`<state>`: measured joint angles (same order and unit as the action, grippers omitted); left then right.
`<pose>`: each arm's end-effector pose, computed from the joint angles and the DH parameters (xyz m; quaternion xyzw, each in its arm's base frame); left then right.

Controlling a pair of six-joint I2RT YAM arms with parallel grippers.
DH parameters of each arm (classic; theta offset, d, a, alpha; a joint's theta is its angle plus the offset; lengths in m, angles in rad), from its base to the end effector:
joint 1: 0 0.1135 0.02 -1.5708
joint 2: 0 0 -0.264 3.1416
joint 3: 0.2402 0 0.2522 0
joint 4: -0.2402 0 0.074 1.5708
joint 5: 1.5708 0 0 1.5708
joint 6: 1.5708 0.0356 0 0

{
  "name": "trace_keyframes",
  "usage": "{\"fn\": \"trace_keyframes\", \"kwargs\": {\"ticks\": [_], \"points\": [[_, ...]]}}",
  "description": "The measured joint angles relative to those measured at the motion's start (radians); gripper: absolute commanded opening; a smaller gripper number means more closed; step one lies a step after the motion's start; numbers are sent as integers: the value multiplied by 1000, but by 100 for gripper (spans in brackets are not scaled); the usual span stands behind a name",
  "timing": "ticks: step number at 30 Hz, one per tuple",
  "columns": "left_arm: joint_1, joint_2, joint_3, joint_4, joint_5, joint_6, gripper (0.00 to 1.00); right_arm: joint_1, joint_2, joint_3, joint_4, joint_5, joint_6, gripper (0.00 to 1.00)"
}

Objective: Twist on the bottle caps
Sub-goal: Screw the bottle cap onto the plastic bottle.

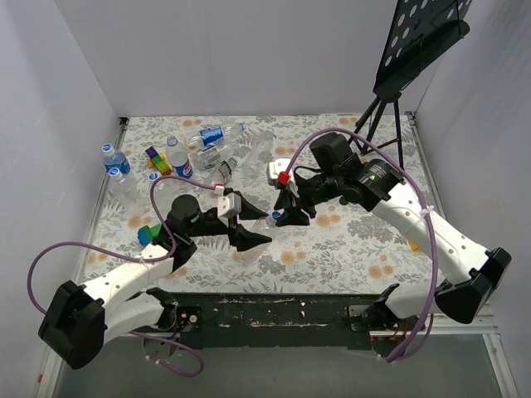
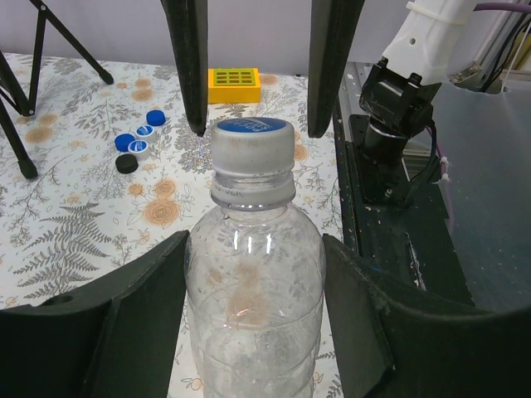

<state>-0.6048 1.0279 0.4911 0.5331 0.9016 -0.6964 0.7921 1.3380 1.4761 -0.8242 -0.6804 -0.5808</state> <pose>0.1658 -0.1486 0.2655 0.2780 0.6511 -0.6304 0.3186 0.1752 0.2094 0.3991 -0.6504 0.5685 0.3424 0.3695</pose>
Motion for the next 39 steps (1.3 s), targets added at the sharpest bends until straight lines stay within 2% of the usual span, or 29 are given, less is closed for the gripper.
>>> {"fn": "trace_keyframes", "kwargs": {"ticks": [7,14,19,24,28,32,35,39], "points": [[0,-1,0,5,1,1,0,6,9,0,0,4,0,34],[1,-5,0,-28,-17,36,0,11,27,0,9,27,27,7],[1,-34,-29,-84,-150,105,0,11,77,-13,73,100,180,1],[-42,-89,-102,-113,-426,222,0,15,143,-54,202,240,525,1],[-148,-114,-163,-114,-706,340,0,19,161,-147,335,300,774,1],[-260,-112,-192,-75,-971,479,0,24,167,-175,392,343,908,1],[-298,-111,-197,-29,-1102,563,0,28,167,-175,444,365,953,1],[-312,-109,-197,-11,-1163,600,0,33,167,-165,466,384,975,35]]}}
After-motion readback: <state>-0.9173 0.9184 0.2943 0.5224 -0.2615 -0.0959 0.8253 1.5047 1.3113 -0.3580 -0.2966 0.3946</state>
